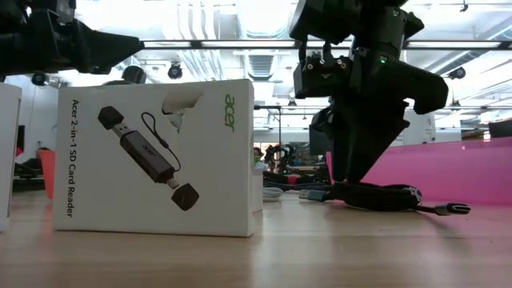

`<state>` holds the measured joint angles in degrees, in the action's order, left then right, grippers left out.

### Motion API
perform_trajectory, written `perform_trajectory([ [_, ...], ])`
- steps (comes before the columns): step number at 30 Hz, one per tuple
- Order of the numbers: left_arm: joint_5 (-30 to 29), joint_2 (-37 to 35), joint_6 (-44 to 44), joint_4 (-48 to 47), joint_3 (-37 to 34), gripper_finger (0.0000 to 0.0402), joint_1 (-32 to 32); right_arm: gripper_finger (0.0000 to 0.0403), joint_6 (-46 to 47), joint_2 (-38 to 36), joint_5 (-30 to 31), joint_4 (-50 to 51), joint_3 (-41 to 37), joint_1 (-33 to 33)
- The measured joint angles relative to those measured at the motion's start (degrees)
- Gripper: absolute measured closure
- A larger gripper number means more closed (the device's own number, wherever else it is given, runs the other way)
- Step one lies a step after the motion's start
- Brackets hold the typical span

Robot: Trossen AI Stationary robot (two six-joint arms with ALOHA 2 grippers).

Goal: Pick and place items into bin
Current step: Put the bottom black charger cable into the pink bin

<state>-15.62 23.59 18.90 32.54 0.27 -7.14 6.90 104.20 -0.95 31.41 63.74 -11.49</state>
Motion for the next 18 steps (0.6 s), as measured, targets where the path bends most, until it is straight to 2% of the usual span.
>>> perform_trajectory([
  [18,0.0,0.0,0.0,0.0,0.0,0.0288,0.0,0.0234,0.0,0.0,0.0,-3.5,-2.1,0.0],
])
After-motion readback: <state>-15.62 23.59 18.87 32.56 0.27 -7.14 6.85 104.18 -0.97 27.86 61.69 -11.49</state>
